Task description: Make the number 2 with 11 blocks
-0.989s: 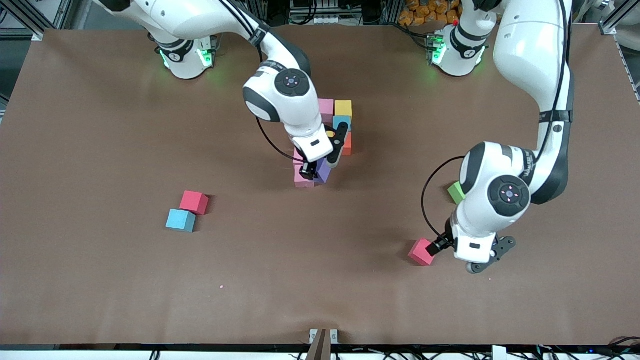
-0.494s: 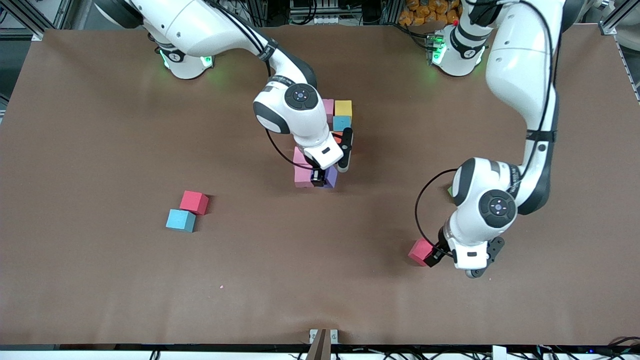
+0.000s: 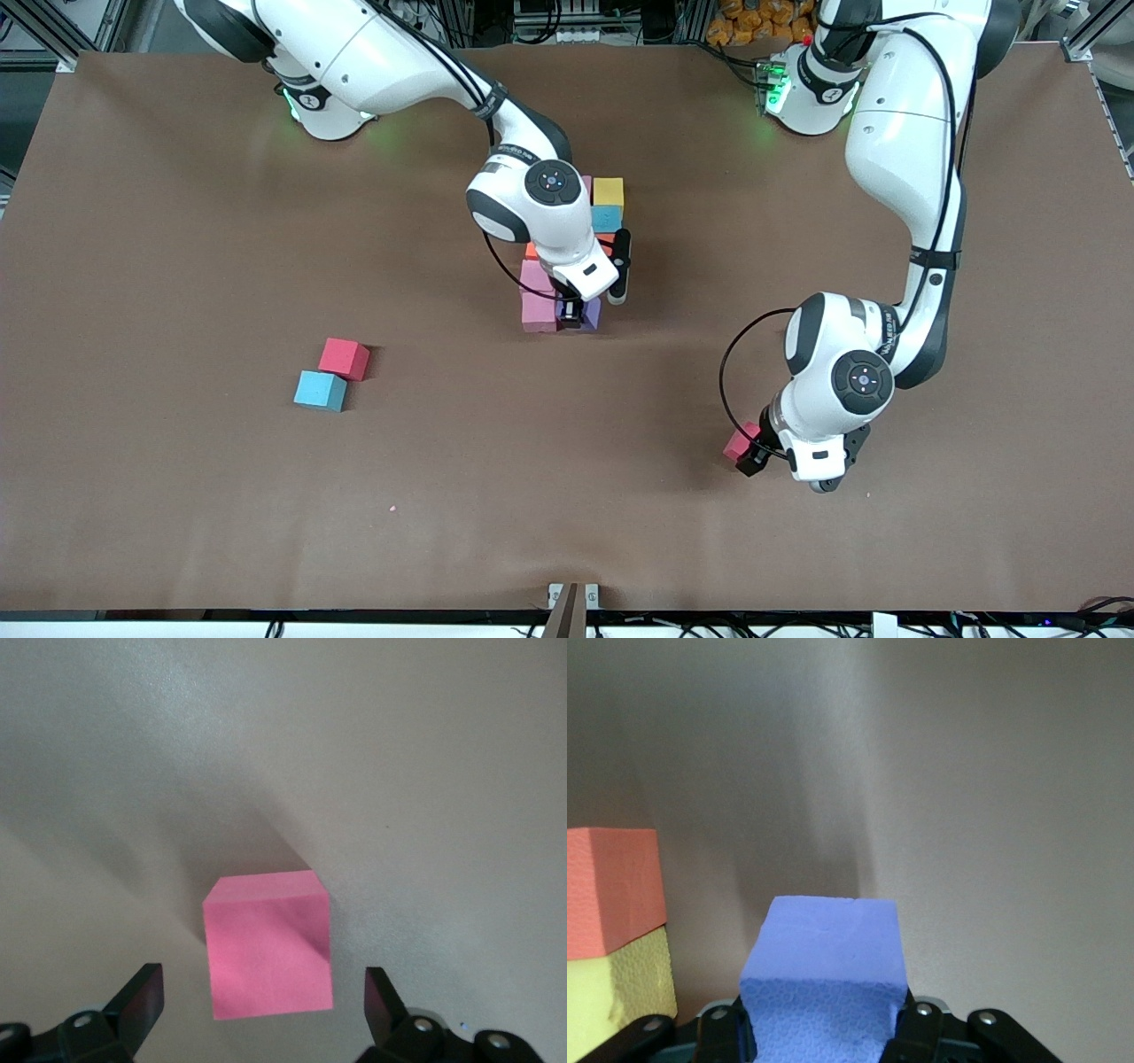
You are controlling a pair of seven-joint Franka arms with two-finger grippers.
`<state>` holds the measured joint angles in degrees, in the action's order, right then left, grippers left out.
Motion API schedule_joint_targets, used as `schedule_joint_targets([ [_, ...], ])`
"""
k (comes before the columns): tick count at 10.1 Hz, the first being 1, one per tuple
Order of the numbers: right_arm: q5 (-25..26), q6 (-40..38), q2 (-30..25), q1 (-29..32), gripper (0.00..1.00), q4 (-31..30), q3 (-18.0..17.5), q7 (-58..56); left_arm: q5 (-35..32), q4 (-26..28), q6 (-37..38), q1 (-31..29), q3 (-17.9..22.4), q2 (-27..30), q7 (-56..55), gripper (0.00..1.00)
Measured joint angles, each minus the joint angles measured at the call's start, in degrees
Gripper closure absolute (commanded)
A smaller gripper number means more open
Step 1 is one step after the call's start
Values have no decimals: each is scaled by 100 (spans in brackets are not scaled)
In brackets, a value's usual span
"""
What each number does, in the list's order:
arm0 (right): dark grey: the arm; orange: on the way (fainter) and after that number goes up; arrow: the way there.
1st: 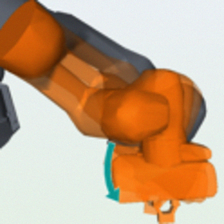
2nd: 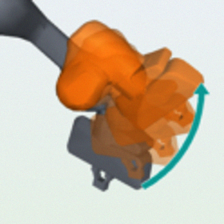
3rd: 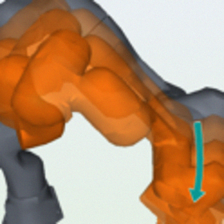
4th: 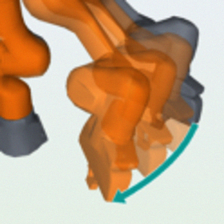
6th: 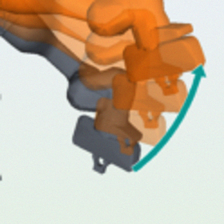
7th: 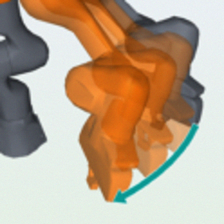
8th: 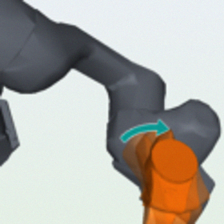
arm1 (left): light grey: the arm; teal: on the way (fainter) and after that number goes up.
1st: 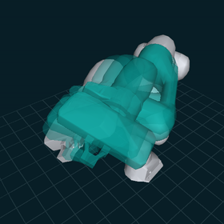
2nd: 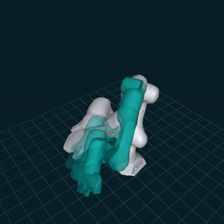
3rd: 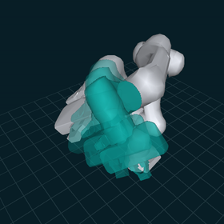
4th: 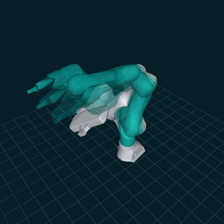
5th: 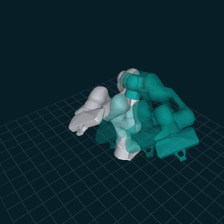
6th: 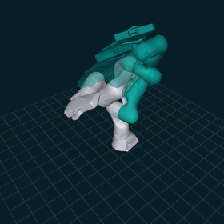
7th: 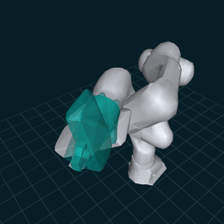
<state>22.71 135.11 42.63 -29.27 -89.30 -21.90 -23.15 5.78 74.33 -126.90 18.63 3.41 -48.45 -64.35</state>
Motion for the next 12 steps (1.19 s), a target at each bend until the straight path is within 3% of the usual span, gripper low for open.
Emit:
schedule_joint_targets([
  [12,1,575,148,36,56,-202,137,-3,0,-29,-348,3,10,-312,0,1],
])
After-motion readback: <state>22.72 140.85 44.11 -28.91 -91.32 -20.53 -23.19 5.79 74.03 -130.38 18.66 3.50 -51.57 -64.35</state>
